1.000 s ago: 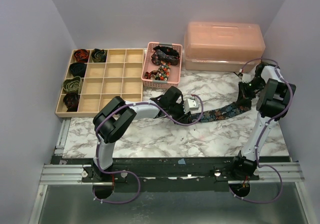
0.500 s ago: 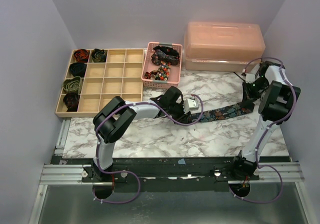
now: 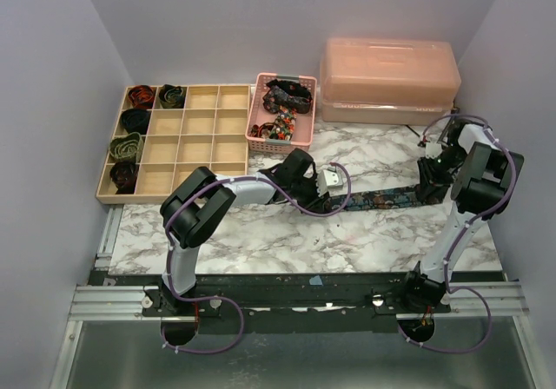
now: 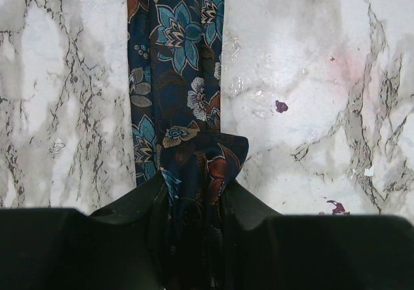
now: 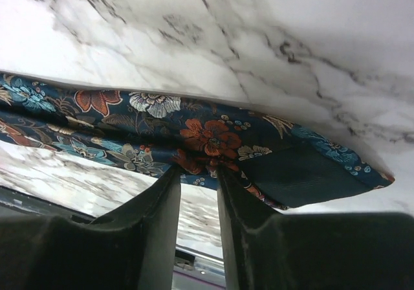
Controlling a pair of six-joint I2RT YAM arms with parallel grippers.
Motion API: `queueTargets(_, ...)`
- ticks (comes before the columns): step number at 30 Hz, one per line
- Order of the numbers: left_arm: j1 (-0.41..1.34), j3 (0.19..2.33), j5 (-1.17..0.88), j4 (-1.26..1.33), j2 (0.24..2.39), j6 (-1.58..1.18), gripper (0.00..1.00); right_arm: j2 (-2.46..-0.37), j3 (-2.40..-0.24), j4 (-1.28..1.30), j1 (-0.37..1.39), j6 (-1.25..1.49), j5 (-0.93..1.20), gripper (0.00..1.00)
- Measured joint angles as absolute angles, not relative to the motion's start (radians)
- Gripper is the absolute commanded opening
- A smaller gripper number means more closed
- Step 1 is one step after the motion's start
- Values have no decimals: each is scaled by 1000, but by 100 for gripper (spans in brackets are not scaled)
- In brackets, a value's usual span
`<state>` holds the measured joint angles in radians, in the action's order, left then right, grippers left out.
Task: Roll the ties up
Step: Roll the tie at the center of the board.
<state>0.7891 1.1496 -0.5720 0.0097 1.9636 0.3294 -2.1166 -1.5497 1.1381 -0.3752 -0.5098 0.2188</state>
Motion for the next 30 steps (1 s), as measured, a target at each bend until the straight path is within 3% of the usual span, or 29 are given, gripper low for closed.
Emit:
queueTargets(5, 789, 1148, -572, 10, 1963, 332, 25, -2099, -1538, 1162, -394, -516, 225, 52)
queueTargets(8, 789, 1148, -572, 10, 1963, 332, 25, -2100, -1611, 1183, -397, -525, 258, 57)
queueTargets(17, 788, 1150, -574, 10, 1963, 332, 26, -2097, -1842, 1296, -367, -542, 540, 53)
queueTargets(30, 785, 1159, -574, 1, 1963, 326, 26, -2100, -1541, 1262, 14, -475, 760, 46)
